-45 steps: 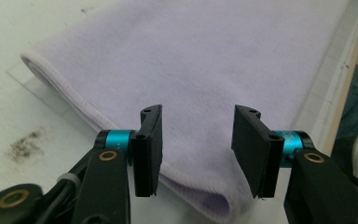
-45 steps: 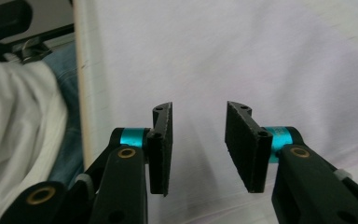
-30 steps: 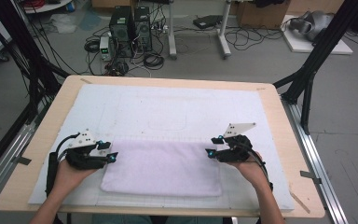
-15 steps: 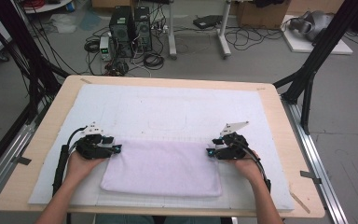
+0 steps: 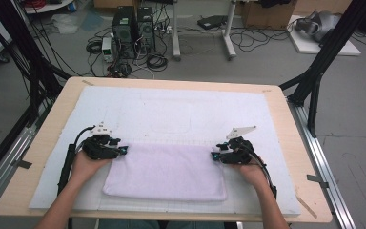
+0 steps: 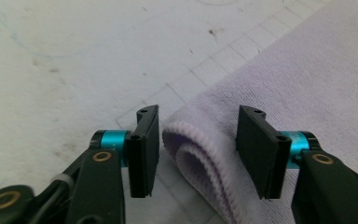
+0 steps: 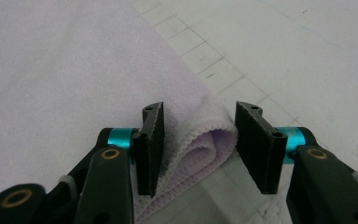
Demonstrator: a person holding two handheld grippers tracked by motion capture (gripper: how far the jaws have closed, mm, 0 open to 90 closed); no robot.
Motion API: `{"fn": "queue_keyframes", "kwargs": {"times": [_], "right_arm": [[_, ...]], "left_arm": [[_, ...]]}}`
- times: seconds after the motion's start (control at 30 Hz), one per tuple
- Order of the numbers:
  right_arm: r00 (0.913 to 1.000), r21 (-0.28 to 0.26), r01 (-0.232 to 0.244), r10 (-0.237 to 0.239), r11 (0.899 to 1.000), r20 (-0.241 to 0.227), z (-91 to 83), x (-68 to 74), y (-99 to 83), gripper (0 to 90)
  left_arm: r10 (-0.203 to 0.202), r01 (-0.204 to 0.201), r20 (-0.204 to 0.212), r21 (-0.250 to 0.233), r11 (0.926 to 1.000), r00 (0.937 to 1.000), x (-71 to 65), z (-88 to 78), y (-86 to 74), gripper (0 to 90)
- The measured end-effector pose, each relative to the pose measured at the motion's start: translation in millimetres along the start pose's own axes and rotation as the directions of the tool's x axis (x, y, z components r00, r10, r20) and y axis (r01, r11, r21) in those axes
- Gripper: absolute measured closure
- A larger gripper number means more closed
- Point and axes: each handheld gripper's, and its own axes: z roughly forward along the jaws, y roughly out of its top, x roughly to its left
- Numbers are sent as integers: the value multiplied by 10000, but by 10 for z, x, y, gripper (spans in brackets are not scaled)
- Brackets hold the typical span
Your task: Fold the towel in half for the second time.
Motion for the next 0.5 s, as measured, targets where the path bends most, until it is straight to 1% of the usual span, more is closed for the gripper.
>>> {"fn": "queue_keyframes", "kwargs": {"times": [0.07, 0.2, 0.3, 0.4, 0.47, 0.5], "right_arm": [[10000, -15, -8, 8, 10000, -43, 1, 1, 0, 557], [9998, -8, -98, 98, 10000, -192, 0, -5, -1, 589], [9994, -3, -7, 7, 10000, -357, -1, -2, 2, 654], [9990, 49, 267, -265, 9996, -361, -7, 30, 17, 709], [9988, 42, 267, -265, 9996, -411, -11, 30, 18, 738], [9989, 37, 187, -185, 9998, -424, -17, 29, 17, 759]], "left_arm": [[-72, 72, 85, -13, 10000, 9999, 8, -3, -5, 550], [116, -115, 295, -48, 9999, 9995, -7, -5, -10, 639], [193, -188, 393, -135, 9997, 9990, -14, -9, -17, 697], [320, -314, 389, -149, 9994, 9987, -24, -15, -17, 752], [418, -413, 317, -161, 9990, 9986, -42, -26, -14, 778], [546, -541, 259, -173, 9984, 9982, -51, -33, -15, 793]]}}
